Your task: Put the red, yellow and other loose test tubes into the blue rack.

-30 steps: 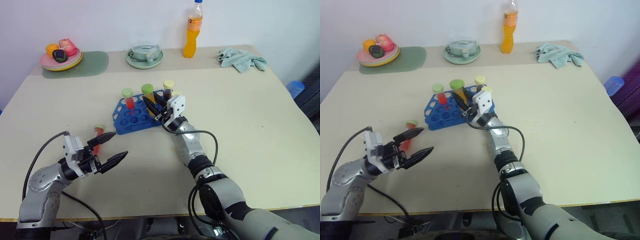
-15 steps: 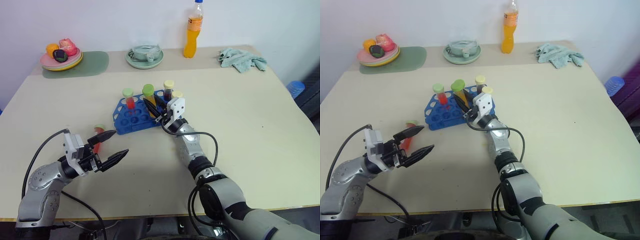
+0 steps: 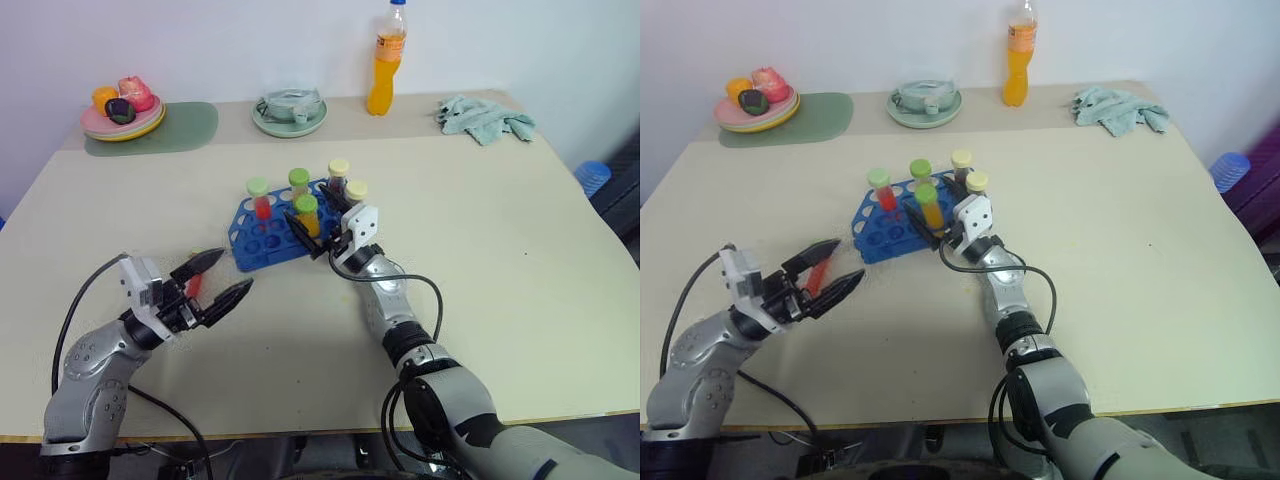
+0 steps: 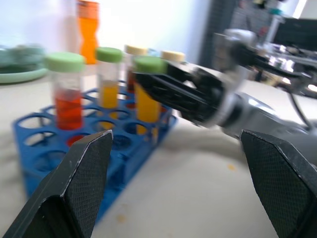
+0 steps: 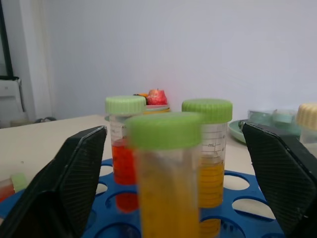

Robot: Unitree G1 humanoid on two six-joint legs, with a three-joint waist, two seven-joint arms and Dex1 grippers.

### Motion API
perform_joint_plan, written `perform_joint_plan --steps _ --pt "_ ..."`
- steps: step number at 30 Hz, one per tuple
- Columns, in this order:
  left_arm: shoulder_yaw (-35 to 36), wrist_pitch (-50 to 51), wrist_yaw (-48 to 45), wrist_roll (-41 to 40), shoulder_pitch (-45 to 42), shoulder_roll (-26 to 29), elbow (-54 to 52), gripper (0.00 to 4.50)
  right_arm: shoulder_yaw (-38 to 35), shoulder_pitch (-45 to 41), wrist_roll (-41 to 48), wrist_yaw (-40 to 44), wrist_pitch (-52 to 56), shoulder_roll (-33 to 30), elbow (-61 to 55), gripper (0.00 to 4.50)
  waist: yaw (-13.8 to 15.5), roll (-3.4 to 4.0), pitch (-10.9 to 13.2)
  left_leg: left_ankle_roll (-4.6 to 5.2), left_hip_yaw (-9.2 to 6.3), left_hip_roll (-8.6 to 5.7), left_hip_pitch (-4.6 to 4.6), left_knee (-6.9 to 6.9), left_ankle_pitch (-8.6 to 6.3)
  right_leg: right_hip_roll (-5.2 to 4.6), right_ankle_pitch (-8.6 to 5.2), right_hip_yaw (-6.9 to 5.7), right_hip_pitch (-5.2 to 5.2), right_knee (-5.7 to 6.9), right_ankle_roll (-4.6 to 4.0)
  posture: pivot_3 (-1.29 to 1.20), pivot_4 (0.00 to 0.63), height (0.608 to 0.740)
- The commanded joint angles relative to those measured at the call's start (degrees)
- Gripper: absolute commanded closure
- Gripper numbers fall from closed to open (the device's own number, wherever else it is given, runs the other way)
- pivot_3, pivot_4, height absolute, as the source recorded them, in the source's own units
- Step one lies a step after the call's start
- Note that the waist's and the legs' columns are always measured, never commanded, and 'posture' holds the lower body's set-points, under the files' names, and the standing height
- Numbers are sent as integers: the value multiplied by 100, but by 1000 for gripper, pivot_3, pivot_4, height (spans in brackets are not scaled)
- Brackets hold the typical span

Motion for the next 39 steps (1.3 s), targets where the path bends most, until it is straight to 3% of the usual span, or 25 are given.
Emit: perform_joint_plan --steps 1,5,11,15,19,22,27,33,35,39 --pt "182 233 1063 408 -5 -95 -475 292 103 216 41 186 167 -246 -746 17 10 -1 0 0 0 0 0 0 0 0 0 0 0 0 0 0 150 740" --pt "124 671 2089 1058 210 -82 -1119 292 287 667 43 471 477 -727 -1536 17 9 -2 -1 1 1 0 -2 1 0 -1 0 1 1 0 0 0 150 740" --pt "374 1444 2781 389 -221 -195 -1547 292 318 1351 192 778 1212 -1587 -2791 17 35 -2 -1 -5 -1 0 -4 7 -3 -1 -1 -2 27 -1 -1 0 150 740" --pt "855 3196 4690 -640 -865 -400 -1915 292 135 1763 603 1228 2007 -2408 -3668 17 20 -7 1 -1 -2 3 -4 12 -1 -2 -1 -5 33 -2 2 0 150 740" --pt "1269 5323 6132 -2050 -1507 66 -1772 292 -41 2210 1541 2226 3230 -3521 -4845 17 30 -8 2 7 -5 4 -8 19 -3 -2 -2 -8 34 -2 8 0 150 740" --pt "1521 6298 6926 -2915 -1886 348 -1386 292 -206 2340 2040 2592 3900 -4094 -5451 17 6 -12 5 9 -6 4 -8 24 -4 -1 -4 -11 34 -1 12 0 150 740" --pt "1429 6684 8301 -4785 -2357 857 -486 292 -406 2244 2576 2795 4670 -4507 -6137 17 26 -18 6 6 -6 10 -8 24 -6 -1 -5 -14 35 -3 12 0 150 740" --pt "100 6000 10166 -6920 -2968 1841 538 292 -400 2218 2559 2832 4751 -4409 -6296 17 162 -21 7 -1 -4 10 -11 30 -13 -2 -3 -11 40 -19 10 0 150 740" --pt "-308 5812 10567 -7340 -3251 2077 874 292 -408 2232 2535 2821 4736 -4364 -6307 17 203 -22 7 -3 -3 9 -12 32 -15 -3 -3 -10 42 -22 10 0 150 740" --pt "-705 5810 10996 -7451 -3703 2169 1559 292 -436 2275 2507 2803 4707 -4322 -6332 17 279 -22 7 -1 1 9 -12 35 -15 -3 -2 -7 42 -23 9 0 150 740"
